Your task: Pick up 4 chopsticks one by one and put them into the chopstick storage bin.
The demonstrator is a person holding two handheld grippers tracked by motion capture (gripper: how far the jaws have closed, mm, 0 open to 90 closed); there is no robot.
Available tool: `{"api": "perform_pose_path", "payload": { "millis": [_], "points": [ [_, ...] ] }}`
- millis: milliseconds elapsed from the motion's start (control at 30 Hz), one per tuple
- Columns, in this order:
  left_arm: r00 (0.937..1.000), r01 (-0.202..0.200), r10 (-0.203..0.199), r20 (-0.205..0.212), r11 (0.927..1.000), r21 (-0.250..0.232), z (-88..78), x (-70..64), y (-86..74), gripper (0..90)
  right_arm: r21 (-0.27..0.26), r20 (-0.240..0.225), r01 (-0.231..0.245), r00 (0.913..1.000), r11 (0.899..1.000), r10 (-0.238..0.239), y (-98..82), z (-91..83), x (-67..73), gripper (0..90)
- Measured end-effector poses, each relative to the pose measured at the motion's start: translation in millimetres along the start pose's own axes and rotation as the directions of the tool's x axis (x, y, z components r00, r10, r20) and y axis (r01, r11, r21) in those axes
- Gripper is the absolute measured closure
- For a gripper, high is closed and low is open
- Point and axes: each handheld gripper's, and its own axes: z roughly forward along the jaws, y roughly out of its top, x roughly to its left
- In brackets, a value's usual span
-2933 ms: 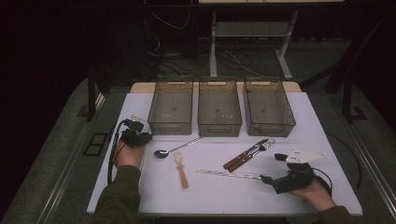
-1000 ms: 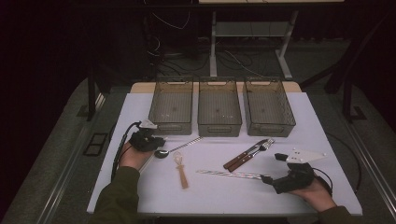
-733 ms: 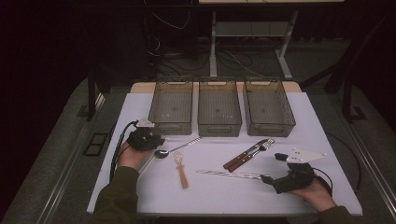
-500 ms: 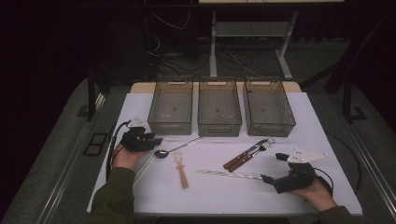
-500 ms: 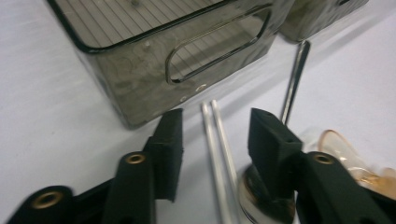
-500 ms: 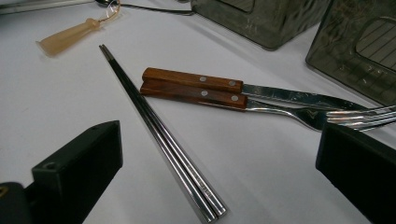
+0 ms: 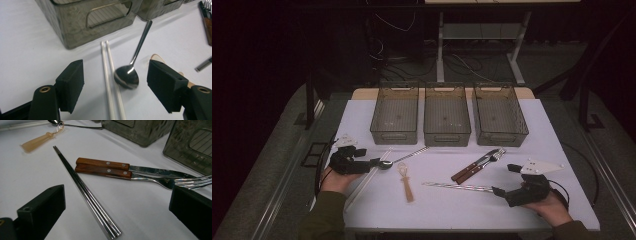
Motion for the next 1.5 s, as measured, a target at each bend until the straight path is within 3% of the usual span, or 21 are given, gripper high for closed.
{"api": "perform_pose_path", "payload": {
  "millis": [233,433,733,1033,1233,1500],
  "points": [
    [1.0000,0.000,0.000,-0.006,0.9997,-0.023,-13.3,-6.2,-13.4,28.4,-0.003,-0.017,-0.052,0.9985,0.999,0.052,-0.6,10.4,3.2,0.8],
    [0.9999,0.004,-0.004,-0.013,0.9994,-0.033,-21.9,-12.8,-24.6,30.2,-0.002,0.000,-0.055,0.9985,0.999,0.055,-0.3,11.5,0.2,0.8],
    [0.9995,0.002,0.000,-0.033,0.9992,0.041,-25.1,-16.3,-41.2,48.2,-0.007,0.004,-0.049,0.9988,0.999,0.049,-0.4,9.6,1.0,0.8],
    [0.9982,0.000,0.006,-0.060,0.9951,0.099,-23.2,-12.6,-46.6,69.4,-0.007,0.005,-0.049,0.9988,0.999,0.049,-0.5,8.1,0.5,0.8],
    [0.9979,-0.007,0.016,-0.063,0.9910,0.134,-21.3,-12.9,-47.4,75.9,-0.008,0.004,-0.048,0.9989,0.999,0.048,-0.5,7.8,0.3,0.8],
    [0.9973,-0.009,0.021,-0.071,0.9874,0.158,-18.0,-13.2,-49.6,78.1,-0.011,0.003,-0.045,0.9990,0.999,0.045,-0.5,7.3,-0.3,0.8]
  ]
}}
